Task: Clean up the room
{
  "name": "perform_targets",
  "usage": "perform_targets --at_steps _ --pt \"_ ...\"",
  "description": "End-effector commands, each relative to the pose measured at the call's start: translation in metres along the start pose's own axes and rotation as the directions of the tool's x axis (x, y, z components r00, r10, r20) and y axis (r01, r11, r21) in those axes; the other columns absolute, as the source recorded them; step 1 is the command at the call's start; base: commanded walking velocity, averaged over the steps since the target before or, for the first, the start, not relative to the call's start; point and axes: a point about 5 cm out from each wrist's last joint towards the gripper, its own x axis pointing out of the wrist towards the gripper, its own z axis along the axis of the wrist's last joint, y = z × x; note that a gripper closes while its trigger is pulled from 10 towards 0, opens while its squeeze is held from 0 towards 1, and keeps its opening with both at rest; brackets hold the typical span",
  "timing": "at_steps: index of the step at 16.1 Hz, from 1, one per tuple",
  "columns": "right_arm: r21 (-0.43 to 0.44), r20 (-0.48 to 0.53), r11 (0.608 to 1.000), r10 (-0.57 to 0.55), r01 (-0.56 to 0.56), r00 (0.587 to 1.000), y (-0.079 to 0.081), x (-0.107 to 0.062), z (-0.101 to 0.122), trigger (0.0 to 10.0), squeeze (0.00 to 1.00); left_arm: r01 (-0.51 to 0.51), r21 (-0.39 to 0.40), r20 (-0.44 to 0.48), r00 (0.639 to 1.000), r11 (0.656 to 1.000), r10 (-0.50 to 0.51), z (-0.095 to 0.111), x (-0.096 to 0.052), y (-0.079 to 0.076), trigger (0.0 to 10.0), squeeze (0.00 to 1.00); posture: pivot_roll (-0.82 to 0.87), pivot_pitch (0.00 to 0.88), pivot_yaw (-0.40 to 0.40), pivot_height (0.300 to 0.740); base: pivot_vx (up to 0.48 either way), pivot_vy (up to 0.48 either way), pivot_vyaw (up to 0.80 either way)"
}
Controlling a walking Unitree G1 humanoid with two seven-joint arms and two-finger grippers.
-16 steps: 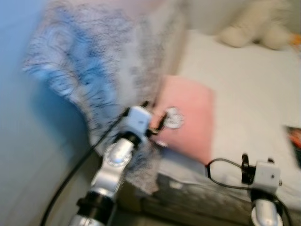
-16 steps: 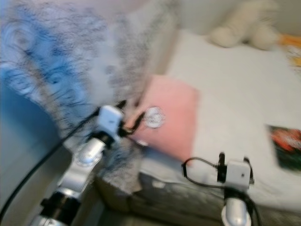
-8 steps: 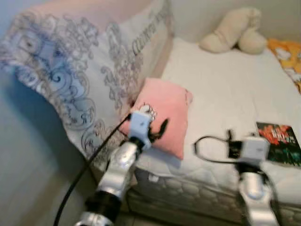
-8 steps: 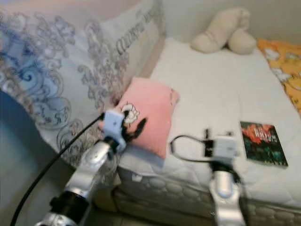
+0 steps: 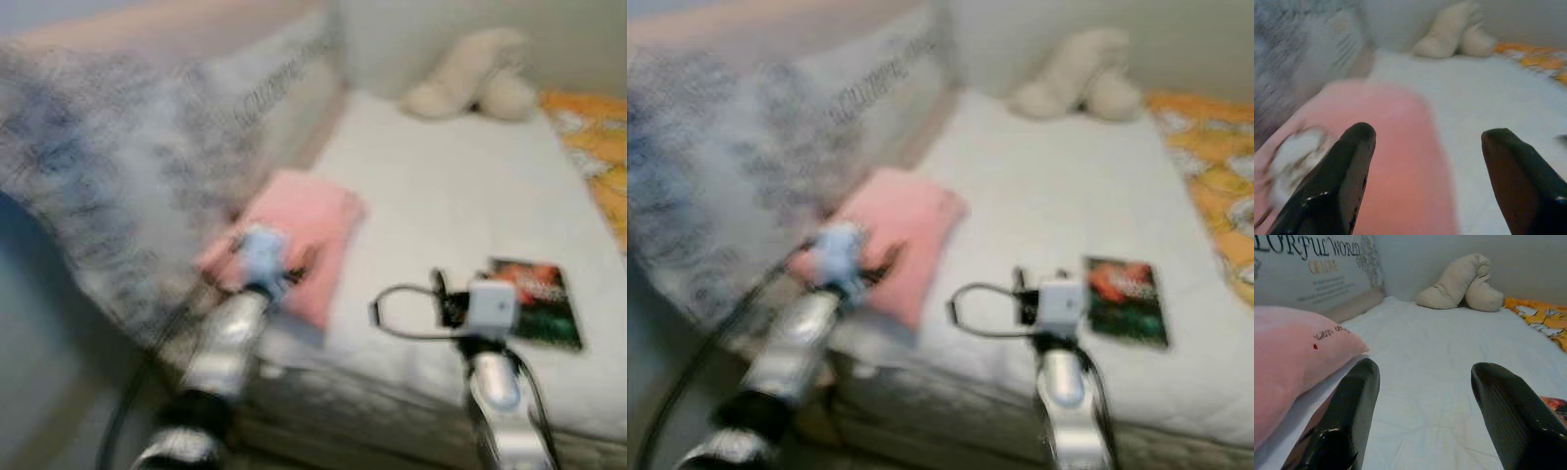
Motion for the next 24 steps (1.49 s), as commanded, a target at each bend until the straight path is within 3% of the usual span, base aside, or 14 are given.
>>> perform_targets --at_steps 1,3,4,6,9,12,13,15,16,19,20,22,24 --pt "0.025 0.012 0.999 -0.039 0.039 0.999 -0.015 -0.002 0.003 10.0 0.0 -0.003 -0.028 -0.015 1.0 1.0 0.003 -0.003 -0.001 -0.002 10.0 0.0 0.03 0.0 0.058 0.74 0.285 -0.382 0.0" --pt "0.032 -0.027 0.999 -0.038 0.038 0.999 -0.021 -0.015 -0.007 10.0 0.0 0.022 0.004 -0.015 1.0 1.0 -0.022 -0.006 -0.004 -0.004 10.0 0.0 0.04 0.0 0.057 0.74 0.281 -0.386 0.0" --pt "-0.019 -0.067 0.999 -0.048 0.047 0.997 -0.021 -0.017 -0.015 10.0 0.0 0.057 0.04 -0.003 0.998 0.998 -0.056 -0.002 0.005 -0.019 10.0 0.0 0.04 0.0 0.064 0.74 0.281 -0.386 0.0" --pt "-0.012 -0.058 0.999 -0.036 0.035 0.998 -0.016 -0.013 -0.012 10.0 0.0 0.11 0.031 0.019 0.994 0.993 -0.111 0.004 0.011 -0.03 10.0 0.0 0.03 0.0 0.07 0.74 0.283 -0.384 0.0" --pt "-0.038 -0.029 0.999 0.008 -0.009 1.0 -0.012 -0.012 -0.007 10.0 0.0 0.163 0.027 0.017 0.986 0.986 -0.163 0.002 0.009 -0.036 10.0 0.0 0.02 0.0 0.07 0.74 0.282 -0.385 0.0" --pt "-0.041 -0.052 0.999 -0.011 0.009 0.999 -0.018 -0.018 -0.01 10.0 0.0 0.239 0.035 0.002 0.971 0.97 -0.239 -0.007 0.004 -0.048 10.0 0.0 0.01 0.0 0.062 0.74 0.267 -0.257 -0.24" --pt "-0.049 -0.058 0.999 -0.013 0.01 0.998 -0.019 -0.022 -0.012 10.0 0.0 0.251 0.075 -0.011 0.968 0.965 -0.251 -0.011 0.002 -0.049 10.0 0.0 0.01 0.0 0.059 0.74 0.0 0.0 -0.69" --pt "-0.049 -0.08 0.999 -0.019 0.015 0.997 -0.023 -0.034 -0.015 10.0 0.0 0.239 0.095 -0.103 0.968 0.966 -0.229 -0.025 0.003 -0.047 10.0 0.0 0.01 0.0 0.039 0.74 0.0 0.0 -0.69" --pt "-0.047 -0.12 0.999 -0.026 0.02 0.992 -0.027 -0.046 -0.02 10.0 0.0 0.204 0.065 -0.171 0.967 0.977 -0.19 -0.034 0.009 -0.05 10.0 0.0 -0.01 0.011 0.018 0.74 0.0 0.0 -0.69" --pt "-0.076 -0.138 0.997 0.022 -0.032 0.99 -0.027 -0.064 -0.018 10.0 0.0 0.128 0.161 -0.161 0.982 0.979 -0.102 -0.025 0.023 -0.057 10.0 0.0 -0.06 0.092 -0.01 0.74 0.0 0.0 -0.68" --pt "-0.06 -0.183 0.995 0.072 -0.085 0.98 -0.024 -0.075 -0.026 10.0 0.0 0.013 0.182 -0.138 0.99 0.983 0.012 -0.016 0.031 -0.047 10.0 0.0 -0.09 0.136 -0.019 0.74 0.0 0.0 -0.65" --pt "-0.049 -0.246 0.99 0.118 -0.134 0.962 -0.022 -0.096 -0.031 10.0 0.0 -0.092 0.179 -0.149 0.982 0.98 0.119 -0.013 0.034 -0.032 10.0 0.0 -0.12 0.186 -0.035 0.74 0.0 0.0 0.0" --pt "-0.041 -0.31 0.983 0.159 -0.18 0.937 -0.019 -0.115 -0.036 10.0 0.0 -0.133 0.213 -0.18 0.968 0.968 0.173 -0.016 0.033 -0.02 10.0 0.0 -0.14 0.223 -0.045 0.74 0.0 0.0 0.0"
